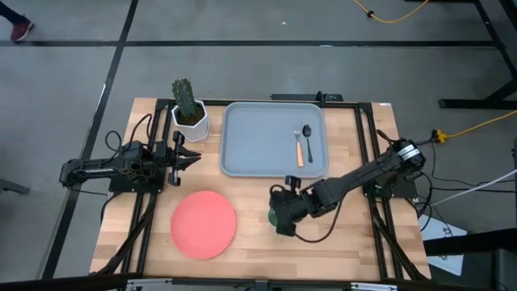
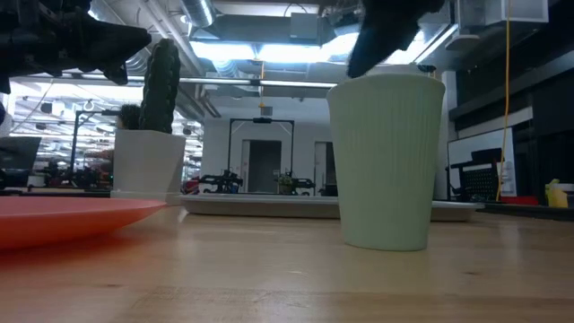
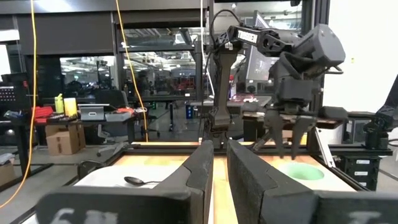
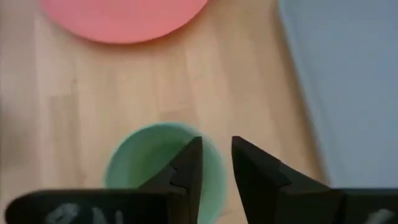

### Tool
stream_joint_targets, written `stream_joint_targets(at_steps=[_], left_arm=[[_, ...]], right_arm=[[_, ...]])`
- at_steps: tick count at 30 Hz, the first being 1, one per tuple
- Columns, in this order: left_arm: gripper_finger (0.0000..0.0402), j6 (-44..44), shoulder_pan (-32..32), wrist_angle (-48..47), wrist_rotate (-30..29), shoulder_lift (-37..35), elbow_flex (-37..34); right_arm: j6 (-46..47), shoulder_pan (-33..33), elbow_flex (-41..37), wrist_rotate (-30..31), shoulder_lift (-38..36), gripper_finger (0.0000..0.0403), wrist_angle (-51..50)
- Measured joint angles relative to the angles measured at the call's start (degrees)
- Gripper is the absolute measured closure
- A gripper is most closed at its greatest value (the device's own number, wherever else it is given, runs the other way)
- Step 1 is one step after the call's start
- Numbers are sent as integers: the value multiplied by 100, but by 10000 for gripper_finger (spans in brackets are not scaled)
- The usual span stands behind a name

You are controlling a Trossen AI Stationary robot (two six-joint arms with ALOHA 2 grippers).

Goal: Pick and place plate/cup/fork/spoon on tray
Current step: Put the green cup on the gray serving tray to the top left of the orange fork

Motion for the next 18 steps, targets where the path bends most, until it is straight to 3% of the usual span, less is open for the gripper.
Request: stream_joint_targets(at_steps=[9,18], left_arm=[[360,1,1,-1,8,0,1],[360,0,0,-1,17,0,0]], right_arm=[[279,221,-2,-106,4,312,-472],[-12,57,-15,-90,63,312,-471]])
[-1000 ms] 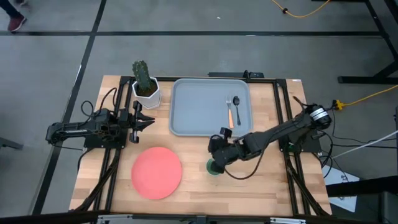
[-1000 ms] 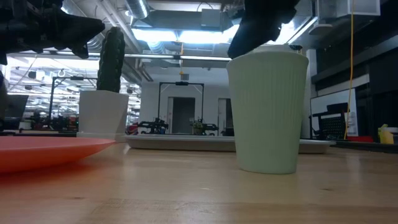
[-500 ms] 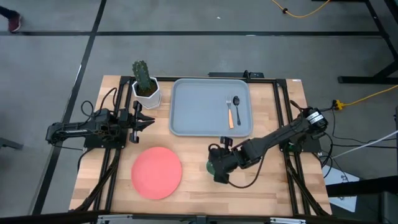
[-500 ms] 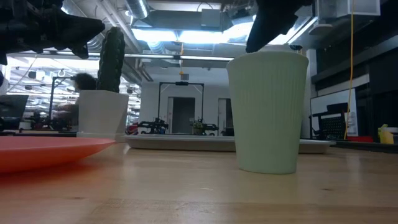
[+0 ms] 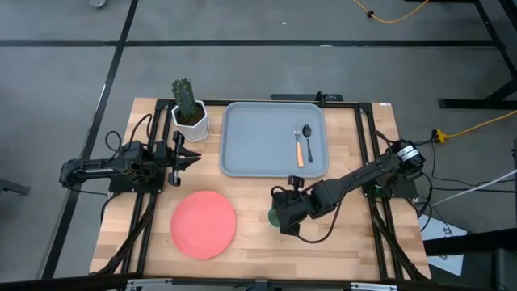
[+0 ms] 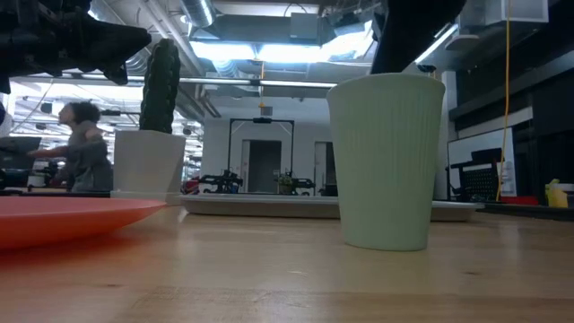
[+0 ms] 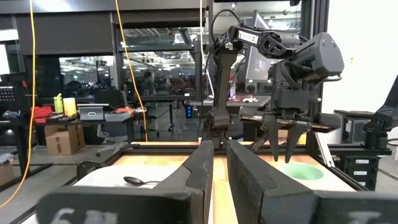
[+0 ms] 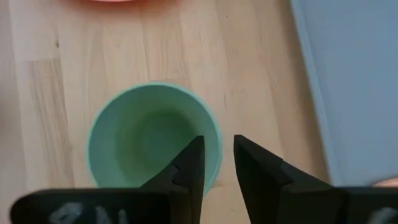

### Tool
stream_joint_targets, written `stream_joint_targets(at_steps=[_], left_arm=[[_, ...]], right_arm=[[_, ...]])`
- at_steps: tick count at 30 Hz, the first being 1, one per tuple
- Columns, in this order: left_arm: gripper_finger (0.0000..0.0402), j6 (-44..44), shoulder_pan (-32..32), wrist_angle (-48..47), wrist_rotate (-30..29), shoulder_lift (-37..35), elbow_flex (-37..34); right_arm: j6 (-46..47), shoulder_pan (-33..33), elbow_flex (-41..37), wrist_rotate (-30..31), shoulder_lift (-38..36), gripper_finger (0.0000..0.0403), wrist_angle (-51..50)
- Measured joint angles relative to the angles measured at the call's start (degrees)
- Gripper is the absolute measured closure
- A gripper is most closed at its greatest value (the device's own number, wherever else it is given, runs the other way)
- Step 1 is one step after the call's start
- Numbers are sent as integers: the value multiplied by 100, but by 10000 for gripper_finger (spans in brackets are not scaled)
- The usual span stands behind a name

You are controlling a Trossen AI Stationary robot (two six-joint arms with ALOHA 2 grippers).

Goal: Pick and place plate/cup/fork/spoon on tray
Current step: Put the green cup on the gray serving tray to the top left of the orange fork

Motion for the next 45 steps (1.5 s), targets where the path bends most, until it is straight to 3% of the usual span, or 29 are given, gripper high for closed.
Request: stream_joint_targets(at_steps=[18,27,31,35,40,45], left_arm=[[360,1,0,0,0,0,1],[360,1,1,-3,-2,0,0],[360,1,1,1,-2,0,-1],[360,1,0,1,-2,0,1],[360,1,1,-1,-2,0,-1],[360,0,1,1,-2,-1,-1]], right_arm=[[-34,-154,-7,-161,466,312,66],[604,-406,-7,-441,783,312,78],[902,-514,-7,-448,802,332,106],[1049,-599,9,-102,730,388,166],[1030,-692,31,510,598,397,72],[589,-921,549,1474,420,399,-422]])
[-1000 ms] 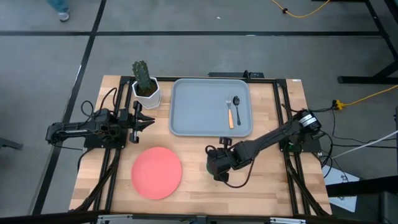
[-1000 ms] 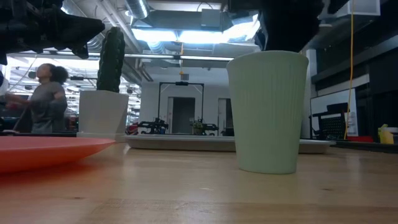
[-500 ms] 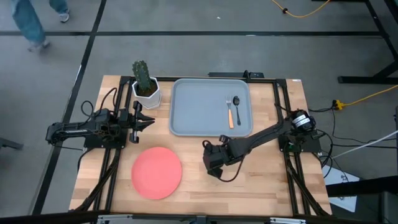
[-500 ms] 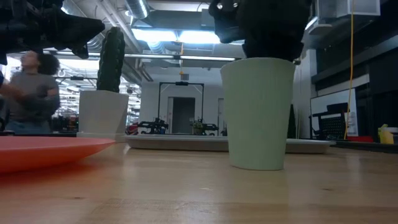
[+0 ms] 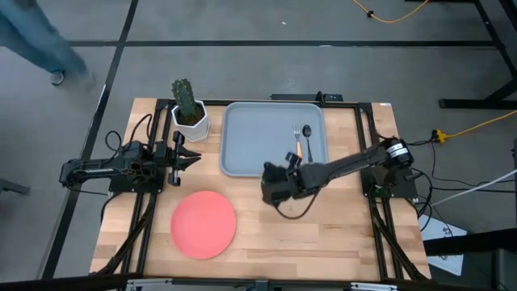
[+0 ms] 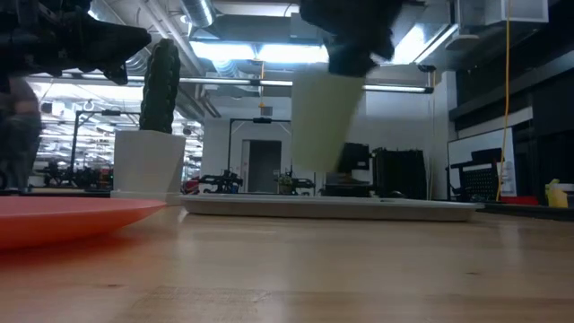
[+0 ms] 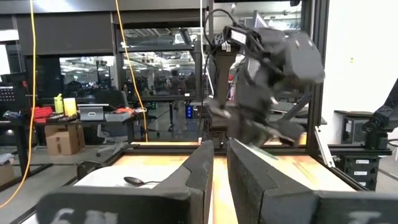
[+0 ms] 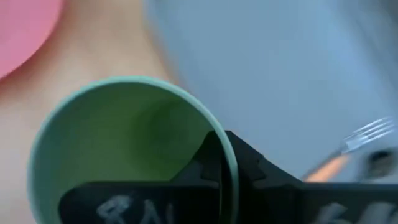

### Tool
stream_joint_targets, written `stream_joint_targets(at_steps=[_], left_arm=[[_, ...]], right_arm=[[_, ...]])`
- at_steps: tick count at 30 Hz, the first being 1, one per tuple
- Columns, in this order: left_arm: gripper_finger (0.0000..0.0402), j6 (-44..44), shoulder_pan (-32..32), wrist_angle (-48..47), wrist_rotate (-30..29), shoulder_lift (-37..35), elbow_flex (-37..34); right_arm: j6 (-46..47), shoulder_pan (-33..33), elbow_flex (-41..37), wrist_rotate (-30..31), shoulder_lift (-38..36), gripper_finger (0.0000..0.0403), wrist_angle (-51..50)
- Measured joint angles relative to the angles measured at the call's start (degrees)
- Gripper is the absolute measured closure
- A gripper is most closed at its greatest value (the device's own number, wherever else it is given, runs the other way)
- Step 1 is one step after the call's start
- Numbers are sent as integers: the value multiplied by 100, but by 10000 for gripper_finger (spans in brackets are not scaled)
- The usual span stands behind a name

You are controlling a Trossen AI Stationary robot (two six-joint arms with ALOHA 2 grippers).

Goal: Pick and place plate/cup/fork/spoon on tray
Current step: Put the green cup on the gray serving tray to the top left of the orange fork

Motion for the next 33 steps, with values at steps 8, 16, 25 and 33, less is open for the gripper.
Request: stream_joint_targets(at_steps=[8,16,25,33], left_arm=[[360,0,0,0,-1,1,0],[360,1,-2,-3,0,1,1],[360,139,0,5,-94,1,1],[360,143,0,4,-131,0,0]], right_arm=[[-1440,-876,1075,1076,-273,401,-730],[-2827,-2548,951,-1045,-206,401,920],[-3656,-3302,798,-2244,288,401,2614],[-3305,-4436,795,-2307,345,401,1713]])
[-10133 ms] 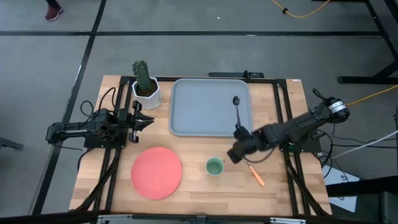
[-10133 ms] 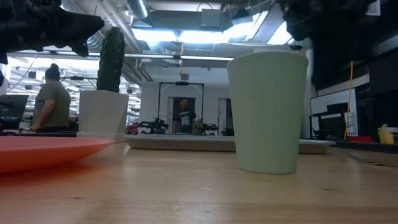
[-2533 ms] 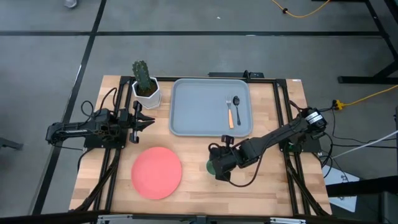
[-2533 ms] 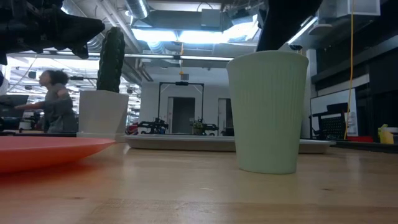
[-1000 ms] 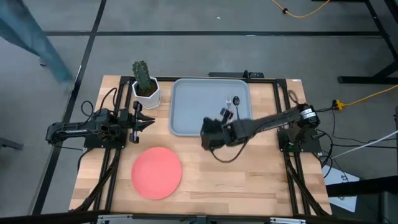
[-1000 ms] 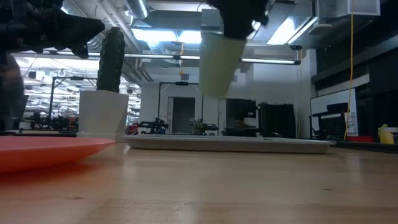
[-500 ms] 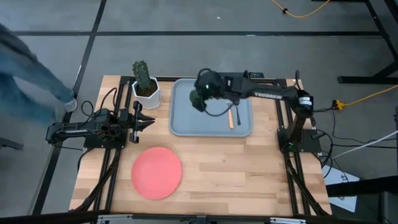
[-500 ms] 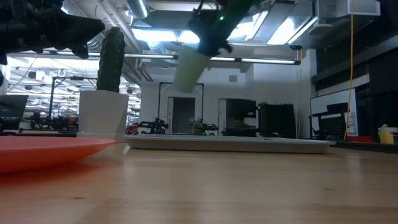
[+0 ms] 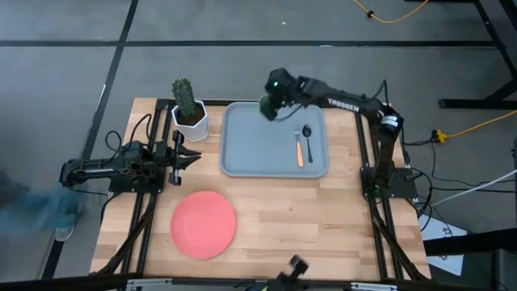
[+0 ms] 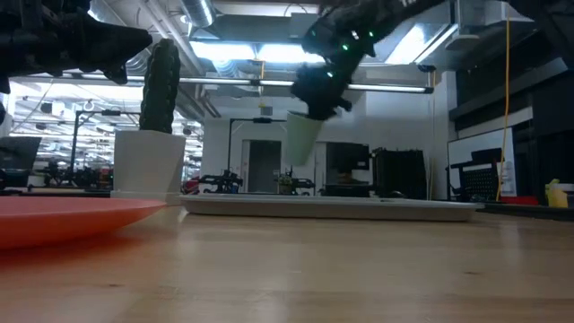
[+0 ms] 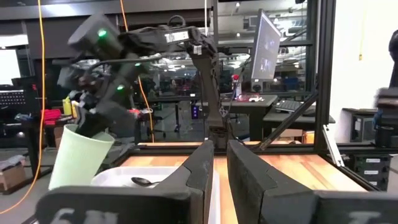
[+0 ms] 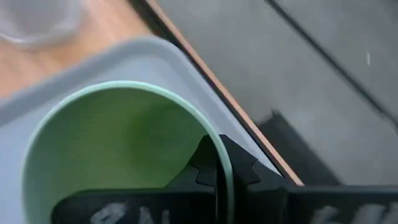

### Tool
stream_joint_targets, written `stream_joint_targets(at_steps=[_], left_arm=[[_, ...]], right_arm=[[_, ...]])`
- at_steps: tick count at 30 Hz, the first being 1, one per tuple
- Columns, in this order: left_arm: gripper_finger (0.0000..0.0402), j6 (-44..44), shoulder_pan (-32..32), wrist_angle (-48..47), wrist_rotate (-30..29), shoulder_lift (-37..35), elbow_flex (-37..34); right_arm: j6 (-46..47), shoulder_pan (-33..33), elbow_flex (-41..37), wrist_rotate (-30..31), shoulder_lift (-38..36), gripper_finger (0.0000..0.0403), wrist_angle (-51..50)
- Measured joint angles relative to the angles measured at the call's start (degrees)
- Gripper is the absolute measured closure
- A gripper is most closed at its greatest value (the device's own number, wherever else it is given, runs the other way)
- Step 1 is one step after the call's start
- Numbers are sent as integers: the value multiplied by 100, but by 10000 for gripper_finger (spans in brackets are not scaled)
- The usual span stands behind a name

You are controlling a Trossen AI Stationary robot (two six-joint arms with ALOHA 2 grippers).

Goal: Pick and place plate/cup/fork/spoon on tray
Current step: Put the green cup on the gray serving tray to the top left of the orange fork

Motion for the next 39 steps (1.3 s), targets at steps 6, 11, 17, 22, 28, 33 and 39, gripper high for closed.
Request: stream_joint_targets(at_steps=[6,11,17,22,28,33,39], left_arm=[[360,2,0,-2,0,-1,0],[360,1,0,-3,0,1,1],[360,-1,-1,-4,0,1,0],[360,-2,0,-4,0,1,0],[360,-4,0,-4,0,1,1],[360,-7,0,-7,0,0,2],[360,-9,0,-7,0,-1,0]], right_arm=[[353,-794,-71,-408,0,401,-856],[451,-1019,-297,-412,2,401,-1091],[477,-1035,-801,-473,3,401,-906],[486,-1067,-1026,-559,2,392,-604],[596,-1058,-1064,-715,2,357,-570],[614,-1061,-1064,-712,2,349,-568],[607,-1062,-1064,-682,2,347,-541]])
